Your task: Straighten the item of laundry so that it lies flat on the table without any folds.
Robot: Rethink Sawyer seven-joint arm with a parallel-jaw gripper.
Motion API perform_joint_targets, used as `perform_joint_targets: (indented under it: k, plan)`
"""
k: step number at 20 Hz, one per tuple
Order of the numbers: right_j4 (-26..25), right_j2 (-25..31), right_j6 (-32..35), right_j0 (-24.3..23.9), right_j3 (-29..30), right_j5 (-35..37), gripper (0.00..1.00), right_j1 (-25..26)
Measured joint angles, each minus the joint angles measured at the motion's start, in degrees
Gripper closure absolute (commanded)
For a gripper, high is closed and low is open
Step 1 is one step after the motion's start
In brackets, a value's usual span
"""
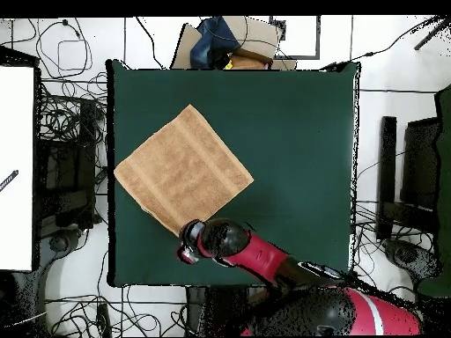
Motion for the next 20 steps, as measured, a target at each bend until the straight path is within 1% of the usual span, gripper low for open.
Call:
perform_joint_targets:
  k: [4,10,20]
  plan:
    - [0.0,-0.01,0.0,0.0,-0.91,0.21,1.0,0.01]
    - [-0.01,-0.16,0.0,0.01,-3.87,1.32,1.0,0.32]
    - [-0.04,-0.74,0.0,0.27,-9.95,3.58,1.0,2.22]
